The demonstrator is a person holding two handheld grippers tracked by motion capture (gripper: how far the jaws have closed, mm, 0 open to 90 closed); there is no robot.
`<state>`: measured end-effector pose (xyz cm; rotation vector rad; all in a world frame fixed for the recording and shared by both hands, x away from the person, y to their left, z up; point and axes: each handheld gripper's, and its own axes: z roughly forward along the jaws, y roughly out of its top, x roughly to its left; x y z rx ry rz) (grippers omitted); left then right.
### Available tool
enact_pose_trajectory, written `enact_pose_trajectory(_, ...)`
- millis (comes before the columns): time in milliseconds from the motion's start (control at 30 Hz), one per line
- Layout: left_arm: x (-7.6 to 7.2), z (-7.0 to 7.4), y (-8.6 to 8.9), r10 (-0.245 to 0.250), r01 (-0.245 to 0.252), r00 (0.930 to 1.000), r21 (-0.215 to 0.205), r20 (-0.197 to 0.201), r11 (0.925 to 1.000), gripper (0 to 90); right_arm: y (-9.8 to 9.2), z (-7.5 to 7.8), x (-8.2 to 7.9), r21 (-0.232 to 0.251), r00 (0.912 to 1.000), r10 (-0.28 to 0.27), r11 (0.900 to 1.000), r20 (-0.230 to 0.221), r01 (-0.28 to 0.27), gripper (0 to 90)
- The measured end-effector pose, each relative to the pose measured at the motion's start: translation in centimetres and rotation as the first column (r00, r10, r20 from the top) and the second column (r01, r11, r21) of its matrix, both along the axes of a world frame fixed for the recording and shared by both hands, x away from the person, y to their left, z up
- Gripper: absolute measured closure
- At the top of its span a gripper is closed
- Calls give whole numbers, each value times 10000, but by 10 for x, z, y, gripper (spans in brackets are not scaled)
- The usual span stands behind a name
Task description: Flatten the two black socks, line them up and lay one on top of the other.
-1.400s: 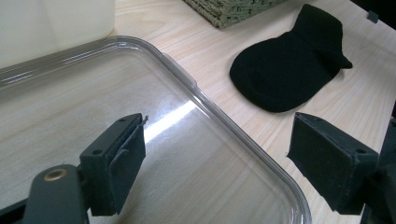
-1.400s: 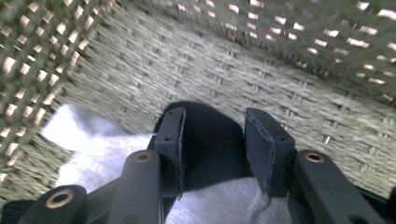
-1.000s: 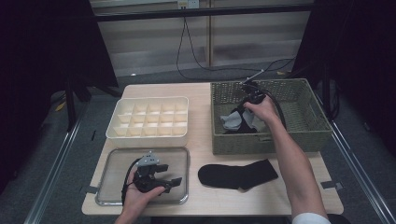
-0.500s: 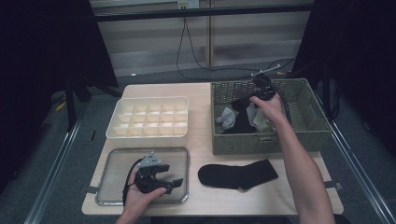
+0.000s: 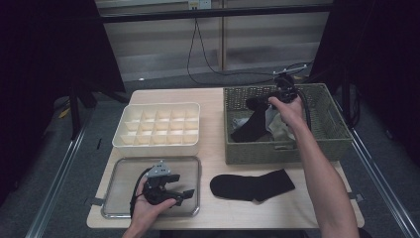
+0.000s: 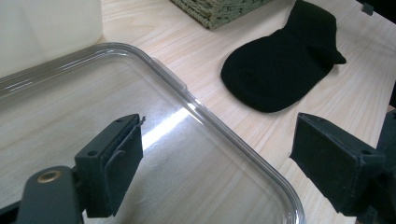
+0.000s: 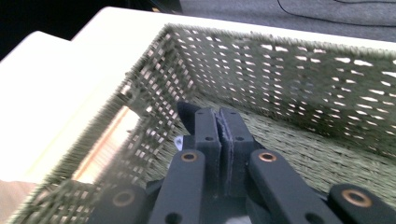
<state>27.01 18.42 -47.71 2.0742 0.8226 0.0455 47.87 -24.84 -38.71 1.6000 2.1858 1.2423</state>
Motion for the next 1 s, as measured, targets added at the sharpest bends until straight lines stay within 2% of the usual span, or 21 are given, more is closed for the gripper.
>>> enact_pose_trajectory(133,0,0,-1,-70,70,10000,4,14,10000,162,-2,6,-2,329,9998,33,9995,197,-39,870)
enact_pose_trajectory(267,0,-1,-1,-55,55,10000,-3,-22,10000,161,-1,15,-5,356,9993,81,9993,356,-93,870)
enact_pose_trajectory(400,0,0,-2,-243,244,9997,-30,61,9997,161,2,22,-7,421,9980,186,9989,597,-212,870)
enact_pose_trajectory(633,-1,0,-3,-323,323,9994,-20,134,9995,161,2,32,-14,767,9945,329,9962,995,-407,856)
enact_pose_trajectory(1000,-1,0,-3,-271,270,9995,14,149,9996,161,0,43,-20,1046,9901,497,9925,1312,-636,885)
